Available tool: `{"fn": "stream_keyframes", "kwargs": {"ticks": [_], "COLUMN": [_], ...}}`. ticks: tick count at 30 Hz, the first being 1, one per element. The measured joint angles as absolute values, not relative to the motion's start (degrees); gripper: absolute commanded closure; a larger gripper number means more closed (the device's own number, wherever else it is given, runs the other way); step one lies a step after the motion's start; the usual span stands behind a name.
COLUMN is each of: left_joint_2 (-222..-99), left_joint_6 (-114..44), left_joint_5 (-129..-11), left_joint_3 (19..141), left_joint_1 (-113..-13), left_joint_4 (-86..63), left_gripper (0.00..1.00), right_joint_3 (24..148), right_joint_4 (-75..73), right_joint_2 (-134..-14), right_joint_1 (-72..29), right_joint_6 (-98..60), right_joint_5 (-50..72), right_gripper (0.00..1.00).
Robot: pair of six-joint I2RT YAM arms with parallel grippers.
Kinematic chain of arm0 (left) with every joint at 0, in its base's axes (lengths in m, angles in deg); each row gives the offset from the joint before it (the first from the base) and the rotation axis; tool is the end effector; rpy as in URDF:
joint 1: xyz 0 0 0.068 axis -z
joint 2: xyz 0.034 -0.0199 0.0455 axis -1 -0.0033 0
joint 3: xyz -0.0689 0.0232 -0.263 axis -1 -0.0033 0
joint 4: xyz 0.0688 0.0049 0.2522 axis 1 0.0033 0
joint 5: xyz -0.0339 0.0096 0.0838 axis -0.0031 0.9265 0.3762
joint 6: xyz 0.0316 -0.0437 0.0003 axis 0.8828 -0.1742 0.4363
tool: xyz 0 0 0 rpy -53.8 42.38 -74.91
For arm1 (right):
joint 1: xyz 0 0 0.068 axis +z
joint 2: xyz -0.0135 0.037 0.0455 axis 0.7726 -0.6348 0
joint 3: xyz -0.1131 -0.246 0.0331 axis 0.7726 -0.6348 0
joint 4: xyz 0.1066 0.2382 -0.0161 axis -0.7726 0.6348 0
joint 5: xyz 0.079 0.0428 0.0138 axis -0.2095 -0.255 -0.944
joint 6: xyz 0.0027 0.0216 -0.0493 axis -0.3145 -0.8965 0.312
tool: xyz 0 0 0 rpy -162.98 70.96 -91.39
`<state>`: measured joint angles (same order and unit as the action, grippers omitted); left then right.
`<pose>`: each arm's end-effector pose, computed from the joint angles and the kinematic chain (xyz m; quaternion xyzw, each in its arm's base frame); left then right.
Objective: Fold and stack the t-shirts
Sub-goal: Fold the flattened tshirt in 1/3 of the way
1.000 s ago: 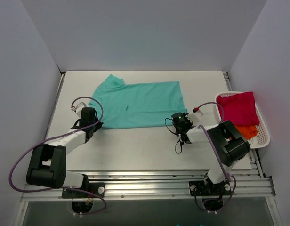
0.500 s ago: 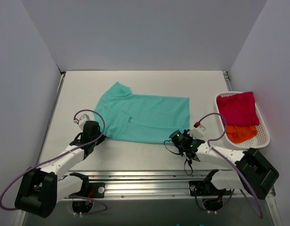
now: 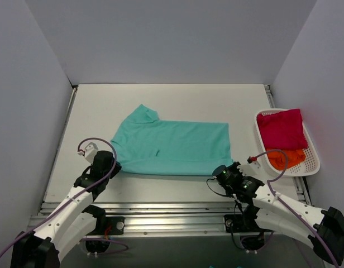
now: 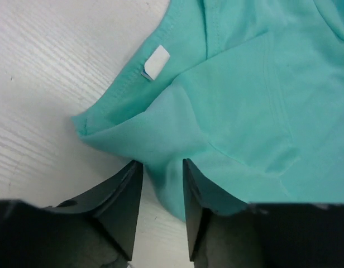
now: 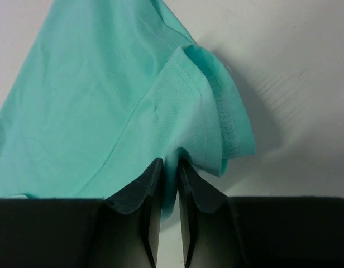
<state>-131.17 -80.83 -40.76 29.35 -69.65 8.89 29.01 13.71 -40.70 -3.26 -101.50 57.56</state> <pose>0.1584 -0.0444 0.1844 -0.3546 0.8314 -0.1141 0.4124 0.1238 0.1018 0.1710 0.4302 0.7681 0.2252 0.4174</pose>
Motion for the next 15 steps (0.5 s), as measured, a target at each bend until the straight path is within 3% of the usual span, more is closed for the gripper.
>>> {"fn": "stream_keyframes", "kwargs": {"ticks": [1, 2, 4, 7, 15], "left_joint_2": [-131.5, -131.8, -132.4, -132.3, -124.8], "left_joint_6": [-81.2, -81.5, -81.9, -82.3, -79.8], "left_joint_5": [-40.7, -40.7, -41.0, -41.6, -42.1], "left_joint_3": [29.4, 29.4, 29.4, 30.4, 40.4], "left_joint_1": [-69.6, -69.6, -69.6, -69.5, -69.5], "left_joint_4": [9.5, 10.1, 11.5, 14.9, 19.2], "left_gripper": [0.42, 0.16, 0.02, 0.06, 0.06], "right_joint_3": [29.0, 29.1, 29.4, 31.0, 37.6], "right_joint_4": [15.0, 16.3, 19.3, 22.8, 26.5], "right_joint_2": [-39.7, -38.9, -38.1, -37.9, -38.4], "right_joint_1": [-3.2, -3.2, -3.2, -3.2, -3.2], "right_joint_6": [-102.3, -103.1, -103.7, -103.9, -101.6], "right_joint_5": [58.1, 58.6, 59.5, 60.3, 63.2], "right_gripper": [0.54, 0.37, 0.12, 0.05, 0.06]}}
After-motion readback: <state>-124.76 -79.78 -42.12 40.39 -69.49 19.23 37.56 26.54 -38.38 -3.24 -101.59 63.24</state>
